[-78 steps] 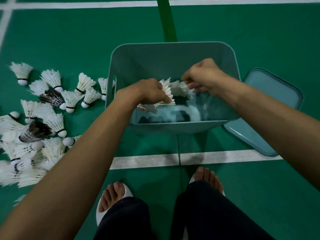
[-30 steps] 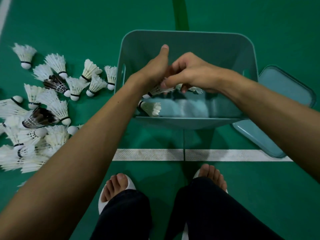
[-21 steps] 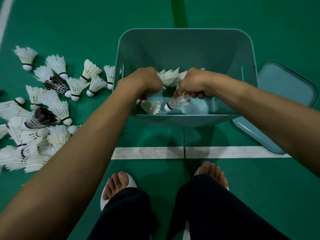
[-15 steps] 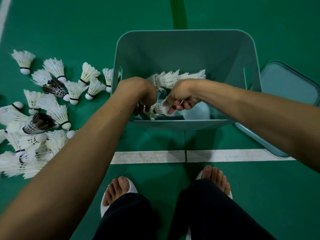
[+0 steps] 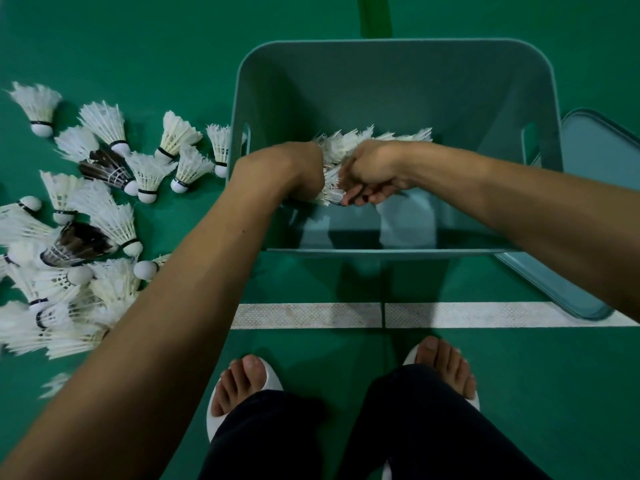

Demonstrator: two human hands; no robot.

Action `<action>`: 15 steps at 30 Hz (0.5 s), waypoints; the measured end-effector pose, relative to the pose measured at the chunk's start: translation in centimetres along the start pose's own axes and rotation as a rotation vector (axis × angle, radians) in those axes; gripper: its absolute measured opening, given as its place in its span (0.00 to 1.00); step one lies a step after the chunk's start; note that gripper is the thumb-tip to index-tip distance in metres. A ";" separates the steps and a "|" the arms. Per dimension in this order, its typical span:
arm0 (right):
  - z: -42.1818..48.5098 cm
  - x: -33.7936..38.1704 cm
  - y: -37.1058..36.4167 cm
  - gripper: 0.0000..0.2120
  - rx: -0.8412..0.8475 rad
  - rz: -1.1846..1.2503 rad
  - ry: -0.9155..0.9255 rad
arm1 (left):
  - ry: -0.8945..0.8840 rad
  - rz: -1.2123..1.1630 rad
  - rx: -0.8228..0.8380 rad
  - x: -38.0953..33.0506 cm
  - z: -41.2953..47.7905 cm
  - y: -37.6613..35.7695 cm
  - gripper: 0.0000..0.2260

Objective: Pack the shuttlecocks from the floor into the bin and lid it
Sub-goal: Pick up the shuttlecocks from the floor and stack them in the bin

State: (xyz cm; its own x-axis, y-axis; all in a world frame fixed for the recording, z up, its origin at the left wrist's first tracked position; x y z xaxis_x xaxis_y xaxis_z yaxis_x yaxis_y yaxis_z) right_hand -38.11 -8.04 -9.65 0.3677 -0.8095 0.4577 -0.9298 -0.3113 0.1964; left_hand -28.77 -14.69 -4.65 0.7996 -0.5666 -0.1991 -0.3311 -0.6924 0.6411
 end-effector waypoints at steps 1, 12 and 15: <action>0.1 0.1 -0.1 0.07 -0.003 0.025 0.006 | 0.008 -0.002 -0.011 0.1 0.0 0.1 0.16; -3.8 0.5 1.5 0.11 -0.111 0.086 0.102 | -0.013 0.031 -0.091 -0.7 -1.4 0.8 0.10; -6.3 1.2 2.5 0.12 -0.183 0.080 0.172 | -0.059 0.017 -0.156 -1.4 -3.4 1.9 0.12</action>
State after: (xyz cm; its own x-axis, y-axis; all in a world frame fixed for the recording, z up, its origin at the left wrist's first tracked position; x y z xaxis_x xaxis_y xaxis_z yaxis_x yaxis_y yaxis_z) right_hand -39.86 -6.65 -3.13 0.3049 -0.7266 0.6157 -0.9433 -0.1415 0.3002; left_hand -28.83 -13.73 -0.63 0.7618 -0.6066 -0.2274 -0.2593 -0.6071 0.7511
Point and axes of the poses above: each hand's wrist, its own z-axis towards the middle knuckle, its own y-axis out of the back of the hand, x = y × z, the point moved 10 cm from there along z, towards the middle knuckle, and after that the axes turned 5 degrees about x, right-handed, at the moved point
